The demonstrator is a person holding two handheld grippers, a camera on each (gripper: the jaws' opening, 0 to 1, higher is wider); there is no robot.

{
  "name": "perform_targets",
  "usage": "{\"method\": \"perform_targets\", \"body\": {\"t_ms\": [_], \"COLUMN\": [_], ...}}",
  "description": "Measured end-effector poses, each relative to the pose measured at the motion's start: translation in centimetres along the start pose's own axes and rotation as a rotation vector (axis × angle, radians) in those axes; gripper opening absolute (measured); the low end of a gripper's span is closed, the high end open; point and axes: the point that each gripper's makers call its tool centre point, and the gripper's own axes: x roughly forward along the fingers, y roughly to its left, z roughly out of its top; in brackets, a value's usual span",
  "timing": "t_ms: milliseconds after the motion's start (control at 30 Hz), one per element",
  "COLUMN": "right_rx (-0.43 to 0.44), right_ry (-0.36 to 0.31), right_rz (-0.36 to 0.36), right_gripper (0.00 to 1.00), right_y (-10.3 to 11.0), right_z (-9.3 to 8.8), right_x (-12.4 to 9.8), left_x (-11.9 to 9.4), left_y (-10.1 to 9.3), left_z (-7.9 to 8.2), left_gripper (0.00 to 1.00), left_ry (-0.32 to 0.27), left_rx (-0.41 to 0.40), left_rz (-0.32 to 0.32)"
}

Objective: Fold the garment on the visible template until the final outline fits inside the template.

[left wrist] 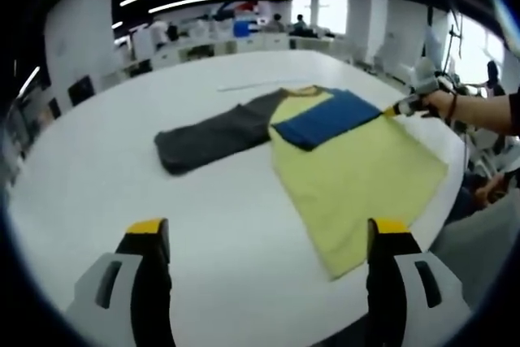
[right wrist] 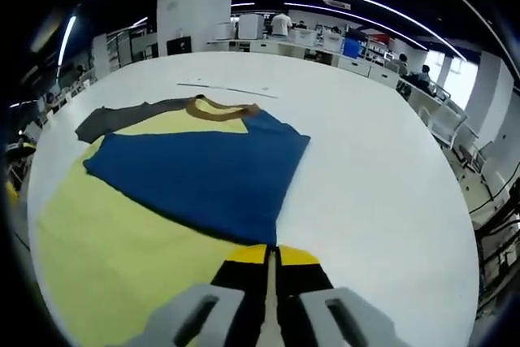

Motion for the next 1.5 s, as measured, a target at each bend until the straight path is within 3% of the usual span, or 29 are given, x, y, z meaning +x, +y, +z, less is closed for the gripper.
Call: {"method": "perform_targets", "body": {"t_ms": [300, 600, 767, 967, 1233, 1500], "right_rx": [0.008, 0.077, 0.135, 0.238, 0.201, 0.166], "right_ry": [0.001, 0.001, -0.005, -0.041, -0.096, -0.152], "right_rz": [0.007, -0.01, -0.033, 0.015, 0.129, 0.217], "right_gripper": [0.0, 0.01, 0.17, 0.4, 0.62, 0.72], "right_y": [-0.5, -0.7, -1.2, -0.5, 2.5, 4.8], "right_z": [-0.2, -0.1, 0.0, 1.1, 3.3, 4.5], "right_x": [0.0, 0.0, -0.4, -1.1, -3.1, -5.7], "left_x": [0.4, 1.1, 1.5, 2.4, 3.6, 5.0], "left_y": [1.8, 3.9, 4.7, 5.8, 7.9, 9.6], "left_z": [0.7, 1.9, 2.4, 3.2, 4.5, 5.1], "left_gripper": [0.96, 0.94, 0.93, 0.92, 0.88, 0.83], "left_ry": [-0.006, -0.016, -0.024, -0.025, -0.046, -0.062], "left_rx": [-0.012, -0.032, -0.042, -0.042, -0.057, -0.081], "left_rz": [0.024, 0.051, 0.051, 0.063, 0.09, 0.118]}}
